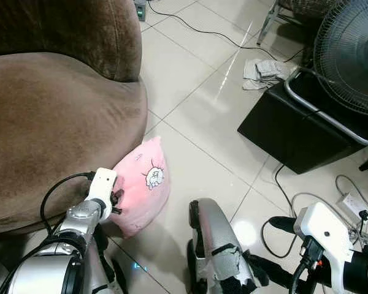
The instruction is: Move the pillow to the sofa from floor
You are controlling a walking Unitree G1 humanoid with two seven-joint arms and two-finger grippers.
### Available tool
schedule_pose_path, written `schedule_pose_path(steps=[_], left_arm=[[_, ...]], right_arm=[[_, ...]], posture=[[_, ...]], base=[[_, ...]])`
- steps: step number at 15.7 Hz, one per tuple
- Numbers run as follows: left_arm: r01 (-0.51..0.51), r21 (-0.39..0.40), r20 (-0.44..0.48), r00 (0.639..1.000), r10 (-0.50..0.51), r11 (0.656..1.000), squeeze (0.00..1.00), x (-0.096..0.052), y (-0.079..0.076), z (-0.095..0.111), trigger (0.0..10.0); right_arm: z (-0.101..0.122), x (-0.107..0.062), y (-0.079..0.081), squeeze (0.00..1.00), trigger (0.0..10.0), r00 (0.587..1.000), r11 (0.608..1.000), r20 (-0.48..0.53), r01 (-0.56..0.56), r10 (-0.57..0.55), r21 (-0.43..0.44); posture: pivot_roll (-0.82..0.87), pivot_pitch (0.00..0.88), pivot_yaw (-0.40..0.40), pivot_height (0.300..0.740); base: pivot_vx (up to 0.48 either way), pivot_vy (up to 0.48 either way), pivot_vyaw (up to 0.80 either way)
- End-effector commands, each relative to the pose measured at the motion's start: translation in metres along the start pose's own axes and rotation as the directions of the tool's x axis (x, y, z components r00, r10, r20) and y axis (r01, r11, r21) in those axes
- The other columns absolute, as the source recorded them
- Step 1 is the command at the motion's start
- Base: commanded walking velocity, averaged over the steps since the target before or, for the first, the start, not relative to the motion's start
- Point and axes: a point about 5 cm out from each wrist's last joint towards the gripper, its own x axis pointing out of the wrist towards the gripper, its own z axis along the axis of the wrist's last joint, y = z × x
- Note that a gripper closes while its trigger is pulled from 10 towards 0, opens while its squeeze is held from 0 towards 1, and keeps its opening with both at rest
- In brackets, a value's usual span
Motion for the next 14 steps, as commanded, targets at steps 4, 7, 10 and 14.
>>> schedule_pose_path(steps=[4,7,10,14], left_arm=[[0.056,-0.001,-0.041,0.998,-0.056,0.998,0.00,-0.001,-0.011,-0.016,0.0],[0.066,-0.031,-0.008,0.998,-0.067,0.997,0.00,0.001,-0.018,-0.014,0.0],[0.150,-0.004,0.144,0.979,-0.147,0.989,0.00,0.005,-0.035,0.012,0.0],[0.290,0.026,0.480,0.836,-0.266,0.957,0.00,0.003,-0.063,0.082,0.0]], right_arm=[[-0.013,-0.003,-0.010,0.00,10.0,0.999,0.999,-0.023,0.037,-0.037,0.017],[-0.035,0.004,-0.025,0.00,10.0,0.993,0.991,-0.026,0.120,-0.119,0.054],[-0.053,0.031,-0.036,0.00,10.0,0.973,0.970,-0.001,0.230,-0.231,0.083],[-0.026,0.097,-0.055,0.00,10.0,0.948,0.960,0.150,0.274,-0.280,0.062]], posture=[[-0.45,0.233,-0.165,0.558],[-0.38,0.223,-0.125,0.558],[-0.21,0.164,-0.043,0.558],[-0.01,0.042,0.038,0.558]], base=[[0.000,0.000,0.00],[0.000,0.000,0.00],[0.000,0.000,0.00],[0.000,0.000,0.00]])
